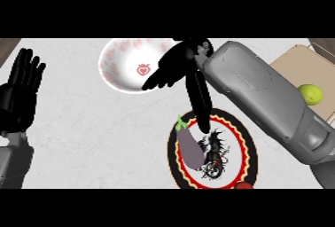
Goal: Pick the eggplant from the plate and place it in the bowl
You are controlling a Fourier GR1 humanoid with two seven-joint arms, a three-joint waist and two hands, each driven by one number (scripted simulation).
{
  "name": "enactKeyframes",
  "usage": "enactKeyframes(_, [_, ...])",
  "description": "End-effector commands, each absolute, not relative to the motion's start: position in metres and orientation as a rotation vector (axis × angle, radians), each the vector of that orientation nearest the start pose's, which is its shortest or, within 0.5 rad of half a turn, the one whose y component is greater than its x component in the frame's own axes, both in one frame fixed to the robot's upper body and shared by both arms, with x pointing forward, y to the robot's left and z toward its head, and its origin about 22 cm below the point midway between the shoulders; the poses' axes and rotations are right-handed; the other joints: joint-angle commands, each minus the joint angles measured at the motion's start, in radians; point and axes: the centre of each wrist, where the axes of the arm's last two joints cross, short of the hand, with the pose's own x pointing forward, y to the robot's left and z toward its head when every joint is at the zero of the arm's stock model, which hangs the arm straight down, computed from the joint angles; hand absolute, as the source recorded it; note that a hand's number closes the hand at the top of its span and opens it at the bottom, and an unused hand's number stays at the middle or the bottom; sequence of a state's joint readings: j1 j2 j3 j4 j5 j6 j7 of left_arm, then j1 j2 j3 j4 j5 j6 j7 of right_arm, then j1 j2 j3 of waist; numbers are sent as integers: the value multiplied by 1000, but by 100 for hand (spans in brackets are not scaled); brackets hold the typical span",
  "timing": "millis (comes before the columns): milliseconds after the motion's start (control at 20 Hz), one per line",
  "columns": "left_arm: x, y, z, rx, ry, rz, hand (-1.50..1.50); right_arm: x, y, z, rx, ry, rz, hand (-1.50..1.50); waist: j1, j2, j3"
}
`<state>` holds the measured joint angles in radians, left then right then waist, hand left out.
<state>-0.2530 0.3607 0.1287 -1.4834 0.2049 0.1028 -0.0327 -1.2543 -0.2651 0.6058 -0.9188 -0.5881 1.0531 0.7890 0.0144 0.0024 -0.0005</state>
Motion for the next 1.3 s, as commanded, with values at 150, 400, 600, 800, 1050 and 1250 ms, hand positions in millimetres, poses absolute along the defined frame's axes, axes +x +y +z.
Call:
enactKeyframes(150, [277, 335, 91, 215, -1787, 20, 0, 396, -46, 185, 274, -601, 1909, -150, -4, -6, 0])
enactKeyframes(400, [308, 335, 84, 240, -1790, 31, 0, 395, -47, 163, 237, -563, 1924, -150, -9, 1, 0])
enactKeyframes(600, [301, 346, 84, 242, -1792, 41, 0, 393, -84, 144, 238, -570, 1912, -150, -9, 0, 1])
enactKeyframes(800, [301, 314, 87, 227, -1793, 29, 0, 385, -67, 141, 273, -618, 1899, -150, -13, -4, 1])
enactKeyframes(1050, [308, 328, 94, 229, -1787, 23, 0, 381, -69, 115, 321, -641, 1901, -150, -6, 0, 1])
enactKeyframes(1250, [310, 324, 86, 235, -1798, 35, 0, 378, -79, 104, 343, -613, 1924, -150, -10, 0, 1])
